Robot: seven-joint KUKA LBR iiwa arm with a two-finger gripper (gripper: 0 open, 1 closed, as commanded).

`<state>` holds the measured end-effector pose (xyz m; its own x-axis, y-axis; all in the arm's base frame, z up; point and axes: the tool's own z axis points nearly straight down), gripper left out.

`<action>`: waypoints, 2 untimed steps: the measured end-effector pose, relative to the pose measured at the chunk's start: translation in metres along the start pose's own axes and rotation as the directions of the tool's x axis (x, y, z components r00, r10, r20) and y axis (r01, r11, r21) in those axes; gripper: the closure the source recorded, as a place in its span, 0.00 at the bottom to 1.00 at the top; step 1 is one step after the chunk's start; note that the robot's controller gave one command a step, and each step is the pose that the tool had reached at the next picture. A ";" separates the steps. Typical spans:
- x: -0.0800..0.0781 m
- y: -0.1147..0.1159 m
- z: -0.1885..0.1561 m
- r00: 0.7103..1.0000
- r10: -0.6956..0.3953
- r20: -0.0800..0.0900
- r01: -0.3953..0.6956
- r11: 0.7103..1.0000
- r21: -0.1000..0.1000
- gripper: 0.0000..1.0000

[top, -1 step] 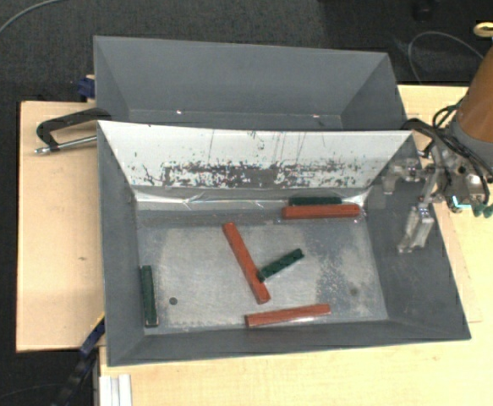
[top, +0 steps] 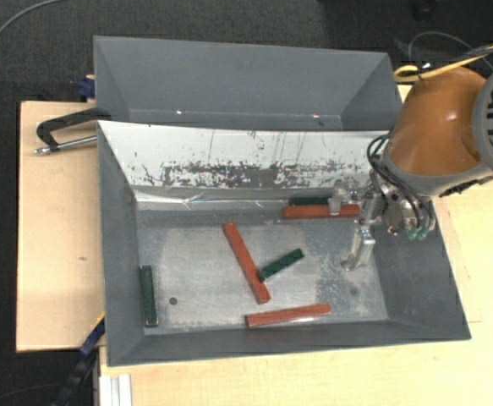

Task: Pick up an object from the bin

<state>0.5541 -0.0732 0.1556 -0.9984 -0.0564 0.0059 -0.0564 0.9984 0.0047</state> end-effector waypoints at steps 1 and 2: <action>0.021 0.036 0.089 0.992 -0.122 -0.002 0.122 0.992 0.001 0.00; -0.046 0.079 0.085 0.922 -0.386 0.013 0.386 0.922 0.007 0.00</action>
Offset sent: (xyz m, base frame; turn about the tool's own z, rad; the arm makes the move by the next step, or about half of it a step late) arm -0.0216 0.0329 -0.0856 -0.1209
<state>0.5947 0.0089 0.0710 -0.8990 -0.4378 -0.0098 -0.4378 0.8991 -0.0006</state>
